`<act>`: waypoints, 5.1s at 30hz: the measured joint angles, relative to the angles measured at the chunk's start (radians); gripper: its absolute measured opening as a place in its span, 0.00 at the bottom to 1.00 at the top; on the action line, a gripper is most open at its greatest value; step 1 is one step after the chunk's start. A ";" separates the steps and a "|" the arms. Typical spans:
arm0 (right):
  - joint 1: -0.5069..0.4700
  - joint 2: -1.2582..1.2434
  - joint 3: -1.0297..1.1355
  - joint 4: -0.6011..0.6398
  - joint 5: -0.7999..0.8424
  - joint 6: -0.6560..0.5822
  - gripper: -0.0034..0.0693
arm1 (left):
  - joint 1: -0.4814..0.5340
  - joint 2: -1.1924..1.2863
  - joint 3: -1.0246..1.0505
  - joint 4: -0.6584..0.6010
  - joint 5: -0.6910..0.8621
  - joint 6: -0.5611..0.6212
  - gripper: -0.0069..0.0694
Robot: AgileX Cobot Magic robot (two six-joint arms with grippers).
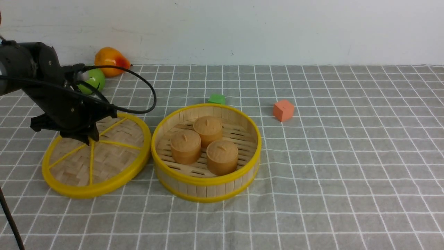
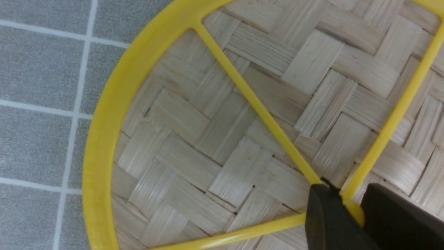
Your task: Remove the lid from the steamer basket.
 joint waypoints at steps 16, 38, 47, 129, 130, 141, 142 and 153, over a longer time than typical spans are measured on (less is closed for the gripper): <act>0.000 0.000 0.000 0.000 0.000 0.000 0.38 | 0.000 -0.053 0.003 -0.029 -0.038 -0.022 0.43; 0.000 0.000 0.000 0.000 0.000 0.000 0.38 | 0.000 -1.230 0.699 -0.069 -0.829 0.046 0.07; 0.000 0.000 0.000 0.000 0.000 0.000 0.38 | 0.000 -1.589 1.160 -0.046 -0.852 0.048 0.07; 0.000 0.000 0.000 0.000 0.000 0.000 0.38 | -0.020 -1.976 1.532 -0.015 -0.338 0.044 0.07; 0.000 0.000 0.000 0.000 0.000 0.000 0.38 | -0.020 -1.976 1.532 0.004 -0.338 0.025 0.07; 0.000 0.000 0.000 0.000 0.000 0.000 0.38 | -0.020 -1.976 1.532 0.025 -0.340 0.002 0.07; 0.000 0.000 0.000 0.000 0.000 0.000 0.38 | -0.020 -1.976 1.532 0.025 -0.340 0.002 0.07; 0.000 0.000 0.000 -0.001 0.000 0.000 0.38 | -0.020 -1.976 1.532 0.026 -0.340 0.001 0.07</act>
